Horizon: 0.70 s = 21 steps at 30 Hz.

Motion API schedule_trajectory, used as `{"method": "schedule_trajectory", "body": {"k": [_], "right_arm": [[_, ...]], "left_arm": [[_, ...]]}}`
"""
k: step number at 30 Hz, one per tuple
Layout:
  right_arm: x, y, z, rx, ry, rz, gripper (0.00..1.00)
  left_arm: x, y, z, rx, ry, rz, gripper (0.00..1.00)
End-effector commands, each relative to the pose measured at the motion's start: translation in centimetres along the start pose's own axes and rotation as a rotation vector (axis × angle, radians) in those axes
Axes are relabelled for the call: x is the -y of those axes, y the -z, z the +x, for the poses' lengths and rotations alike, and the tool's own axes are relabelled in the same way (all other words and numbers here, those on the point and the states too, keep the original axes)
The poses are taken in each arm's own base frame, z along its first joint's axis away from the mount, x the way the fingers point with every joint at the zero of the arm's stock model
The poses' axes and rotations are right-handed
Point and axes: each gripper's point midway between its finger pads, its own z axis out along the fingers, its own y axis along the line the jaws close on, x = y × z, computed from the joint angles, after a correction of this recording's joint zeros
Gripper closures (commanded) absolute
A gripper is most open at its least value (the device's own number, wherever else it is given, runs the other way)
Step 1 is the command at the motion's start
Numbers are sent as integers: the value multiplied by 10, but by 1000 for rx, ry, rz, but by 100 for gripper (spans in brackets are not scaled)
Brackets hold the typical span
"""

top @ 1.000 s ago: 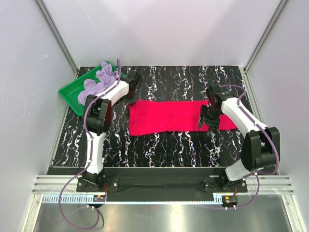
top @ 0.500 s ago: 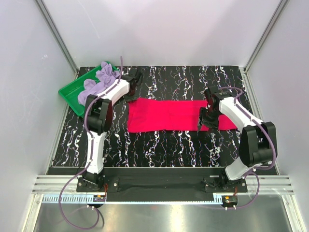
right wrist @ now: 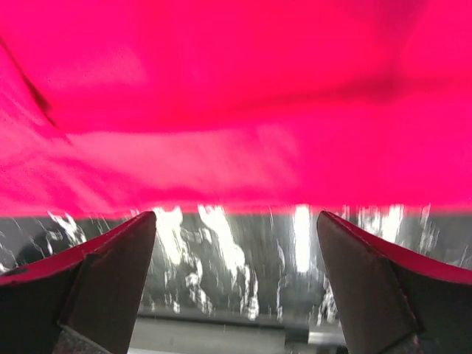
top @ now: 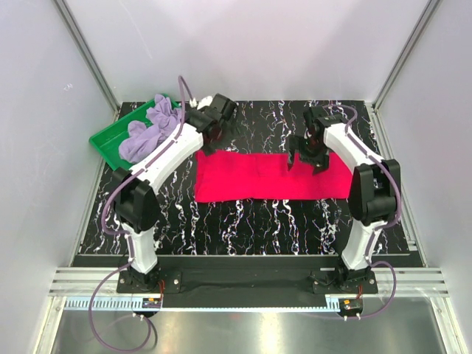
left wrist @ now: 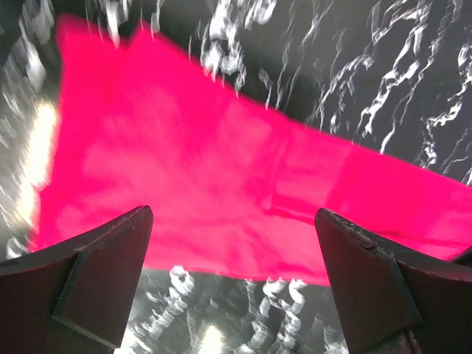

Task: Fold and stack the t-shirts
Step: Fold the tshirt

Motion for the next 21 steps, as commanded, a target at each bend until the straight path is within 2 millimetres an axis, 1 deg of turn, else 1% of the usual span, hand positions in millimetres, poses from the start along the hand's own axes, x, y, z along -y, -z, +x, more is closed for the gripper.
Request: {"method": "schedule_trajectory", "body": {"k": [1,2,3,4,5,6,7,8,9,10,11,12,13,14,15,16,17,18,20,21], "right_arm": [[-7,4,-50,148,114,-21,2],[-21,7,-66,225,143,-99,1],[-32,23,-75,306,172,-150,0],[-34,15,-69,323,200,-167,0],[-46,22,-86,433,270,-189,0],[-47,24,-88,466,298,-183,0],[-46,21,-91,477,317,-178,0],[-47,18,-90,464,367,-181,0],[-47,8,-88,431,408,-184,0],[-50,8,-88,423,441,-198,1],[-59,7,-84,420,507,-252,2],[-62,8,-83,439,534,-269,0],[-60,7,-74,447,548,-275,0],[-64,11,-79,501,580,-293,0],[-62,10,-71,506,595,-296,0],[-62,8,-69,513,608,-291,0],[-58,6,-70,522,636,-270,0],[-54,2,-68,512,650,-253,0],[-45,-10,-62,481,711,-216,0],[-41,-14,-60,471,733,-205,0]], "left_arm": [[-19,-17,46,-167,253,-109,1],[-18,-20,50,-179,280,-108,1],[-21,-26,56,-191,329,-139,1],[-25,-29,60,-201,346,-164,1],[-30,-30,64,-213,352,-197,1],[-32,-35,66,-217,362,-219,1],[-34,-43,73,-233,353,-245,1],[-35,-44,75,-249,351,-267,1],[-37,-46,79,-265,356,-283,1],[-40,-54,85,-284,354,-310,1],[-44,-52,89,-302,348,-340,1],[-43,-51,89,-304,353,-348,1],[-45,-52,95,-318,351,-360,1],[-44,-50,99,-339,361,-358,1],[-51,-52,109,-356,383,-385,1],[-53,-52,115,-373,399,-390,1],[-49,-54,120,-399,440,-380,1],[-52,-55,127,-419,453,-395,1],[-53,-61,135,-445,462,-422,1],[-53,-62,135,-448,457,-433,1]]}}
